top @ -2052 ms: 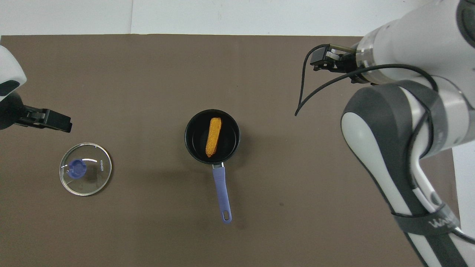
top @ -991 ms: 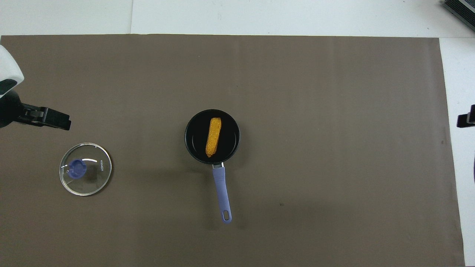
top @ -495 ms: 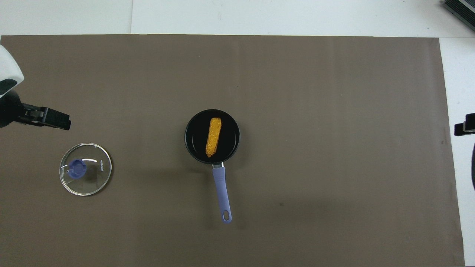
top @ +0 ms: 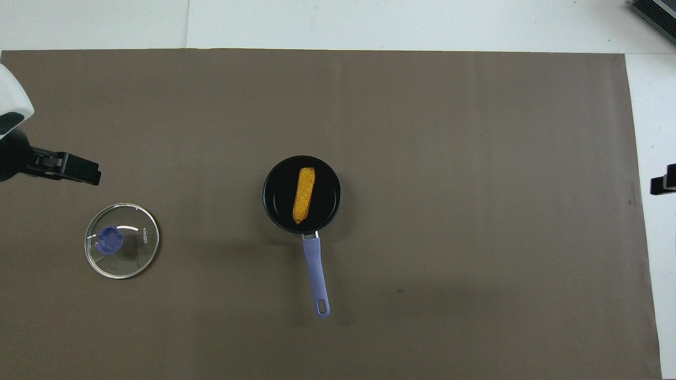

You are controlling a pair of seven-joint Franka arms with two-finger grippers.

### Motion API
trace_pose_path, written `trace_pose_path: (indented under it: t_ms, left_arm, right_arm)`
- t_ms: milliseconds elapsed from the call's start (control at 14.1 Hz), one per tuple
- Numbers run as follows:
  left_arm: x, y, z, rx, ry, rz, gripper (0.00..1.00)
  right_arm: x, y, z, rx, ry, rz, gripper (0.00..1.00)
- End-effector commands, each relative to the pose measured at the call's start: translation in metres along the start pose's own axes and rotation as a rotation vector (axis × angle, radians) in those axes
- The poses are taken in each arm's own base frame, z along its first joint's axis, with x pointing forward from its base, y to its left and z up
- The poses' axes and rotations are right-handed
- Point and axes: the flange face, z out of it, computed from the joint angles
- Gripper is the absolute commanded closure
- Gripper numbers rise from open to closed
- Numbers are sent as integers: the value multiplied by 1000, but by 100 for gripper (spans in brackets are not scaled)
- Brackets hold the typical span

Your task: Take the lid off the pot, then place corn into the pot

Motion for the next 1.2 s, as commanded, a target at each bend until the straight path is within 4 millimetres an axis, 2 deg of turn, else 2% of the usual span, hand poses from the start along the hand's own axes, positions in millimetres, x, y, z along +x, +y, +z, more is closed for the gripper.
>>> trace_pose_path:
  t_ms: [0, 1132]
  left_arm:
    - [-4, 0, -4, -9, 12, -8, 0]
    - [-4, 0, -5, -9, 13, -7, 0]
  right_arm:
    - [-6, 4, 1, -14, 1, -53, 0]
    - [-3, -2, 5, -18, -7, -28, 0]
